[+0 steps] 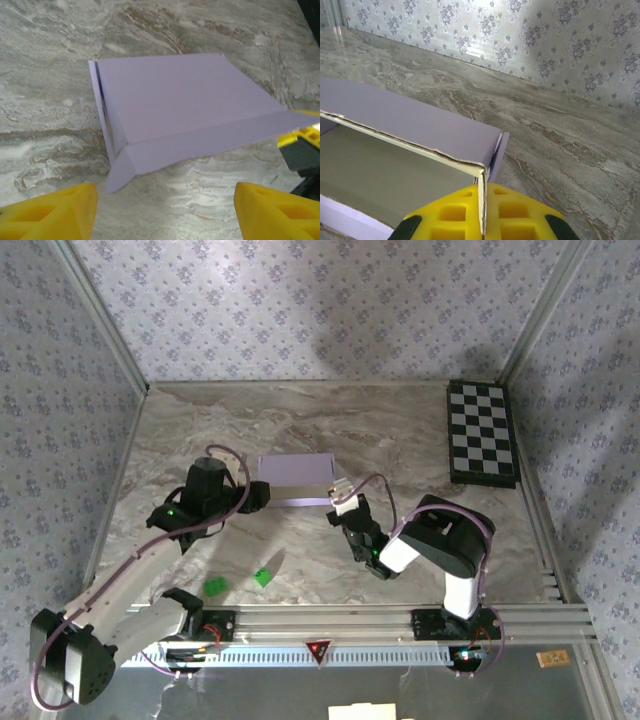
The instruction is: Fold the paper box
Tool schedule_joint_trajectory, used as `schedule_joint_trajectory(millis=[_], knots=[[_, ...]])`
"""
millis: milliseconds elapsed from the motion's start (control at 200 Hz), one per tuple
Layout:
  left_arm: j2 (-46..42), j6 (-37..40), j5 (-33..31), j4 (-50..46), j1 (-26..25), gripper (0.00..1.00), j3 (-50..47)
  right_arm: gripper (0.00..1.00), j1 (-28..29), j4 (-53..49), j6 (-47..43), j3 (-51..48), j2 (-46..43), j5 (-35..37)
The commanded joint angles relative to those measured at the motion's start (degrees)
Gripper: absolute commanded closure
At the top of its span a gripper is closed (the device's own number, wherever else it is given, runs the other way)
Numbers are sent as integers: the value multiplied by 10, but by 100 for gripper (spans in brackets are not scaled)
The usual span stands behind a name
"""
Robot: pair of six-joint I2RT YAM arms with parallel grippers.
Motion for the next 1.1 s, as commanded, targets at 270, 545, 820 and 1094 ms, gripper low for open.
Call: schedule_joint_trajectory(millis=[270,545,820,1094], knots=[[143,25,58,-44,57,29,112,66,4,-233,39,-37,-159,-76],[207,34,87,-25,80,29,120,53,-3,-446,92,-26,-308,-173],[279,44,134,-23,95,37,135,49,-31,-578,101,3,-432,-286],[303,32,148,6,95,48,103,50,-66,-626,140,37,-469,-269]])
